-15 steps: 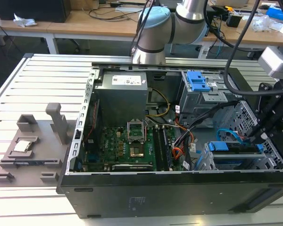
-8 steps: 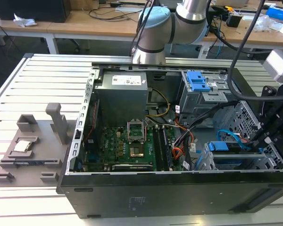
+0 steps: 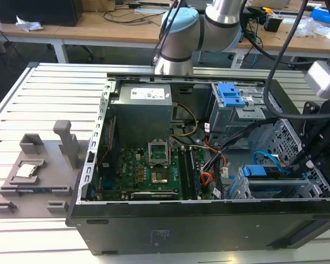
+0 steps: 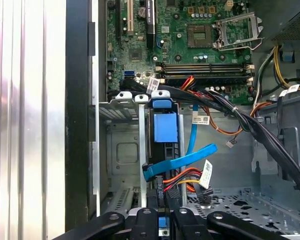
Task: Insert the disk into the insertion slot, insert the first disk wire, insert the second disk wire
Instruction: 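Insert the first disk wire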
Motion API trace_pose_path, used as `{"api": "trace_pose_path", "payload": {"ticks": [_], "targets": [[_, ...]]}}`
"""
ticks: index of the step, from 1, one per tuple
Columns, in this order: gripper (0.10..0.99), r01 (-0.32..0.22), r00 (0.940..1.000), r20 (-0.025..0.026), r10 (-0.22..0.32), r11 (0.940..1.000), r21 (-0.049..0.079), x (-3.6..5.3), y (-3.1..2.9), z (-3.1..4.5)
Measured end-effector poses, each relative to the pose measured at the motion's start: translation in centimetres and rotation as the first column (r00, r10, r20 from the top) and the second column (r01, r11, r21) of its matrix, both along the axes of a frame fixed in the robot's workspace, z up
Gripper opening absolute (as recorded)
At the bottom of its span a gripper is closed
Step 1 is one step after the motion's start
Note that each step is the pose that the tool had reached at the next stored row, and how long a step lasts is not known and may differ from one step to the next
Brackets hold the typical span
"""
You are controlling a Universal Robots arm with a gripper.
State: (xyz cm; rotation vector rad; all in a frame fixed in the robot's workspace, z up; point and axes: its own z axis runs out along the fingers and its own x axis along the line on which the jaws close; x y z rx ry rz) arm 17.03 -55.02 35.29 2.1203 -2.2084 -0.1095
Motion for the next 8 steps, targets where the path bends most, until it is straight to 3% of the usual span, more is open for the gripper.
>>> {"api": "trace_pose_path", "payload": {"ticks": [3, 8], "targets": [[0.18, 0.0, 1.0, -0.0006, 0.0, 1.0, 0.0, 0.01, 0.4, -0.17], [0.18, 0.0, 1.0, -0.0039, 0.0, 1.0, 0.0, 0.06, 0.58, -0.64]]}}
